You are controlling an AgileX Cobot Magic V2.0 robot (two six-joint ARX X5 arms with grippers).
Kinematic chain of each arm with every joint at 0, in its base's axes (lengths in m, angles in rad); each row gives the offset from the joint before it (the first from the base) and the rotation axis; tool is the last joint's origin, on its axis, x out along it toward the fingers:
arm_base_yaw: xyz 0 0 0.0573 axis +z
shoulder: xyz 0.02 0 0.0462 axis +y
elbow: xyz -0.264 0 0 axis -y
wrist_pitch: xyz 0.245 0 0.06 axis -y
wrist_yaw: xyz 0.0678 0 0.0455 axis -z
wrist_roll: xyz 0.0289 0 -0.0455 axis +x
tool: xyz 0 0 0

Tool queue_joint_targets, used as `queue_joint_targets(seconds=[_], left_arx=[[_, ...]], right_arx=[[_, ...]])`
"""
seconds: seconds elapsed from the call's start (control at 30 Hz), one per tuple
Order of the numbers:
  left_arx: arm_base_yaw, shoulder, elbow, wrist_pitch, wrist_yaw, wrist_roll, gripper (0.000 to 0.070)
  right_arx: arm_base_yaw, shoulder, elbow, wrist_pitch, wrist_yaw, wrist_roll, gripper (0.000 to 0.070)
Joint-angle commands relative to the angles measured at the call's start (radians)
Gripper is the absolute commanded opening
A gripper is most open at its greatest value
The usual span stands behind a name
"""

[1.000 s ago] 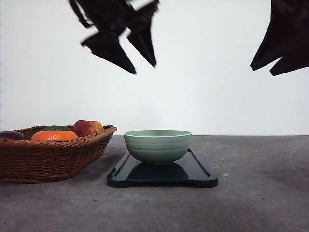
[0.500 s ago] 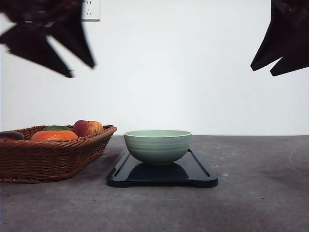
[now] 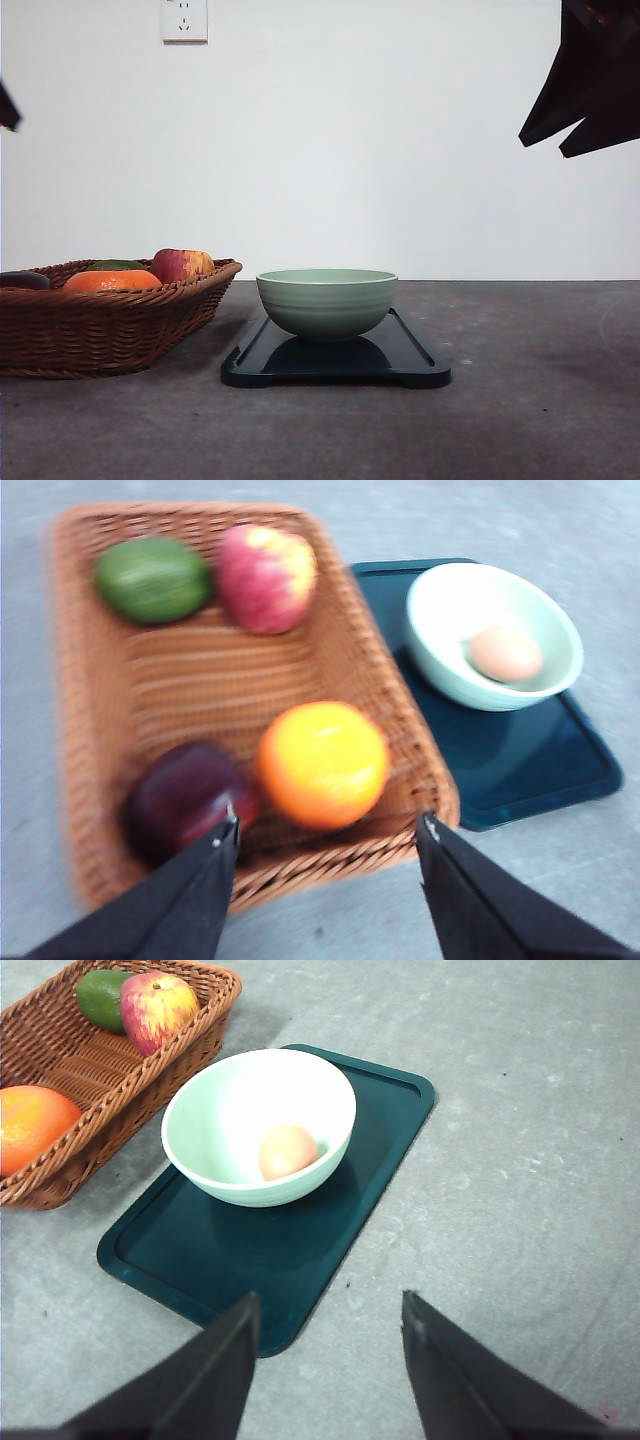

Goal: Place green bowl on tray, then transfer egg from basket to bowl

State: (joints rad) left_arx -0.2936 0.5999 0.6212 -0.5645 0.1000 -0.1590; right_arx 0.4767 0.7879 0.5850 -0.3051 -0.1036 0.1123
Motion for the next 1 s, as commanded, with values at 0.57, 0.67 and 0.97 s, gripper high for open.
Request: queue_joint_targets(seconds=[0.57, 0.67, 0.97], left_arx=[[0.005, -0.072, 0.006, -0.041, 0.009, -0.011, 0.0], [0.005, -0.071, 0.006, -0.041, 0.009, -0.011, 0.0], [0.016, -0.083, 0.006, -0.041, 0.009, -0.009, 0.0]], right_arx=[[0.006, 0.008, 0.007, 0.018, -0.053, 0.011, 0.0014], [0.005, 0.008, 0.007, 0.041, -0.053, 0.011, 0.0014], [0.005, 0.008, 0.007, 0.087, -0.053, 0.011, 0.0014]])
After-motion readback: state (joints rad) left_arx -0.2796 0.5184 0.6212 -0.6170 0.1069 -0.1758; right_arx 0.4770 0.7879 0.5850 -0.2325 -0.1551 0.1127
